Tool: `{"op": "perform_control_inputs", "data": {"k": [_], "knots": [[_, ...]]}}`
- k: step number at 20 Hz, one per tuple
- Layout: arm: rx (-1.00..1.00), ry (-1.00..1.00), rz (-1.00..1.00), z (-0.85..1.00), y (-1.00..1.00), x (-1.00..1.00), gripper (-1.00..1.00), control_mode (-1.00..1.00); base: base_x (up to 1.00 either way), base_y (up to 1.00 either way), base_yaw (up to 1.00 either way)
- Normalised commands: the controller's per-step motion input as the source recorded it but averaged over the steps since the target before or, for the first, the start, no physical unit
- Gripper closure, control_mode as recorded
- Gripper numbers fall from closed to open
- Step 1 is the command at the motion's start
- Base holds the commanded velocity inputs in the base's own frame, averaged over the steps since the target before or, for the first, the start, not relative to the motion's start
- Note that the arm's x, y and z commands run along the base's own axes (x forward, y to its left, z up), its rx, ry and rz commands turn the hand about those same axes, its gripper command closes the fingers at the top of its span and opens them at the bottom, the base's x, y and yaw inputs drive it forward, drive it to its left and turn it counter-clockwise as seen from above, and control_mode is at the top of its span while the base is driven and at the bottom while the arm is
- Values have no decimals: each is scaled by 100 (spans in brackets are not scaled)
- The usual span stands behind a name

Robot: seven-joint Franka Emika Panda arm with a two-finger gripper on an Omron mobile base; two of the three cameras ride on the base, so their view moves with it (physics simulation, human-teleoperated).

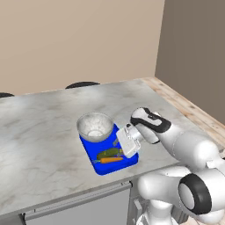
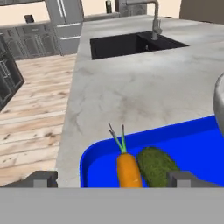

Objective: Place the two vegetables and bowl onto the tray for setting up a vegetable dip station.

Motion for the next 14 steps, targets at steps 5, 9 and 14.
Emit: {"op": "perform_control_inputs", "data": {"k": [5, 9, 14], "knots": [[-11, 3, -21, 32, 0, -34, -100, -100, 0, 0, 0], [-22, 0, -23, 31, 0, -34, -100, -100, 0, 0, 0], [-23, 0, -21, 32, -2, -36, -100, -100, 0, 0, 0]]}}
